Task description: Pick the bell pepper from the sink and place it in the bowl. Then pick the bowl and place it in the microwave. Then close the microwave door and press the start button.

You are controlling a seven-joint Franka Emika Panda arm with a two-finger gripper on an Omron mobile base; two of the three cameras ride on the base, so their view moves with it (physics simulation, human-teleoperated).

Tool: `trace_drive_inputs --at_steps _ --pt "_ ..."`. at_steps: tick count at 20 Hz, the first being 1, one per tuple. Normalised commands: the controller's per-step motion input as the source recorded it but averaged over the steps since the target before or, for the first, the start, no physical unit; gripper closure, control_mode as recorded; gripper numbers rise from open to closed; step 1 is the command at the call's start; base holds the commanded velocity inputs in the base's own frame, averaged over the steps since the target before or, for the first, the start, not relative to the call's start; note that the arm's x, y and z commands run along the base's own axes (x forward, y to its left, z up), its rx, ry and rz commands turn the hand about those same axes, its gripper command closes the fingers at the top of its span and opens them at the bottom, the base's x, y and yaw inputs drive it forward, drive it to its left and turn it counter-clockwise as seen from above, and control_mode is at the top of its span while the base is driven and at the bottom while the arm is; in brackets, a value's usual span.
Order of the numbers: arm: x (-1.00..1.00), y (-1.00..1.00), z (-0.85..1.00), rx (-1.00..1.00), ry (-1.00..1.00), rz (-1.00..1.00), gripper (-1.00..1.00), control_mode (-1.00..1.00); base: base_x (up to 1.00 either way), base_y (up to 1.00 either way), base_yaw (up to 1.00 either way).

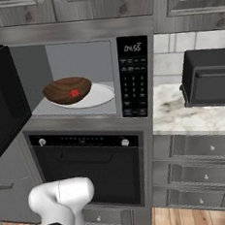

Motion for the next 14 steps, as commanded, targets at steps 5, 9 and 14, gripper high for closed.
trace_drive_inputs --at_steps 5,9,14 --pt "-0.9 1.0 0.0 -0.43 -0.04 0.0 -1.0 -1.0 0.0 0.0 0.0" --pt "-0.28 1.0 0.0 -0.36 0.06 0.0 -1.0 -1.0 0.0 0.0 0.0" --pt "0.55 0.95 -0.65 -0.35 0.06 0.0 -1.0 -1.0 0.0 0.0 0.0"
